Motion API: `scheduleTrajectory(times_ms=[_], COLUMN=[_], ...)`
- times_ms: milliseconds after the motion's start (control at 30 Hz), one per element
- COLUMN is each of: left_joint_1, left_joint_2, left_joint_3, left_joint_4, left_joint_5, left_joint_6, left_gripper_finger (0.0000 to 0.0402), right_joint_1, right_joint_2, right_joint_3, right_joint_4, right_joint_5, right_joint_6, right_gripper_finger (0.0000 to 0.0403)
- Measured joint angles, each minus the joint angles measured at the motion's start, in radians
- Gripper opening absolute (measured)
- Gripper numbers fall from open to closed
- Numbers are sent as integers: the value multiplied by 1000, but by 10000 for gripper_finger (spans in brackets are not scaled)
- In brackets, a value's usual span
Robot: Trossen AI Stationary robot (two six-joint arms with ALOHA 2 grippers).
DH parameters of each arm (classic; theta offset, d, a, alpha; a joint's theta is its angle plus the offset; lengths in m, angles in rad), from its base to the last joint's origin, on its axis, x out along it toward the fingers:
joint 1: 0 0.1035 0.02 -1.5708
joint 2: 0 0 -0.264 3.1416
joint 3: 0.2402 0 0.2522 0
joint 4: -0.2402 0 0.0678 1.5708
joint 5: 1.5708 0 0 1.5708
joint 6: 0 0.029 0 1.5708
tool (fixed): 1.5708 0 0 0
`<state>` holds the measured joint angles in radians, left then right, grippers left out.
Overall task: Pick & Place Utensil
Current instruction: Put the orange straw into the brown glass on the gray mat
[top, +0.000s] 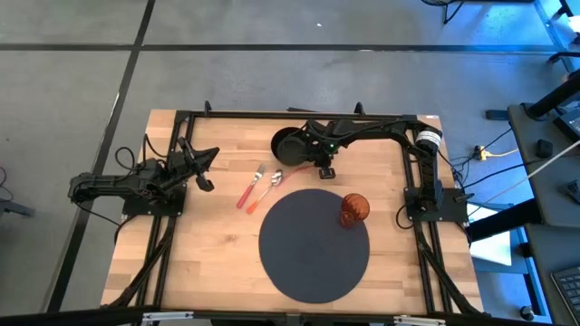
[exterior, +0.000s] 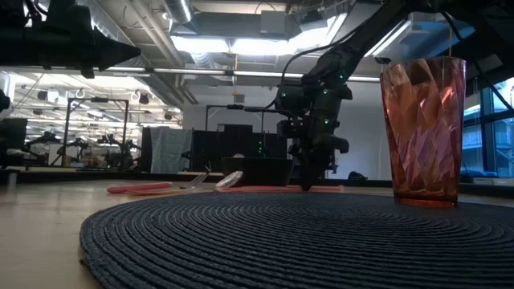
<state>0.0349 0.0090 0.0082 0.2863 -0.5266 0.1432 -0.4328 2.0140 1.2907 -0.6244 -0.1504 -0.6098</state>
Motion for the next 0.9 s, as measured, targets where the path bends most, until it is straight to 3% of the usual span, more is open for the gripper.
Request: scheduleTrajectory(times_ms=[233,400,633,900], left_joint_1=[0,0,0,0], left_joint_2=[0,0,0,0], left_joint_3=[0,0,0,0], left_joint_4=[0,0,0,-2], left_joint_5=[0,0,0,0], left_joint_6=[0,0,0,0], left_gripper_finger=[1,1,1,1], right_joint_1=[1,12,61,107], right_joint_2=[-2,7,5,3], right_joint_3=[40,123,247,419], right_joint_4=[-65,-231,-386,-517], right_joint_5=[-2,-2,127,132], right_joint_6=[24,56,82,109], right_gripper_finger=[4,3,2,1])
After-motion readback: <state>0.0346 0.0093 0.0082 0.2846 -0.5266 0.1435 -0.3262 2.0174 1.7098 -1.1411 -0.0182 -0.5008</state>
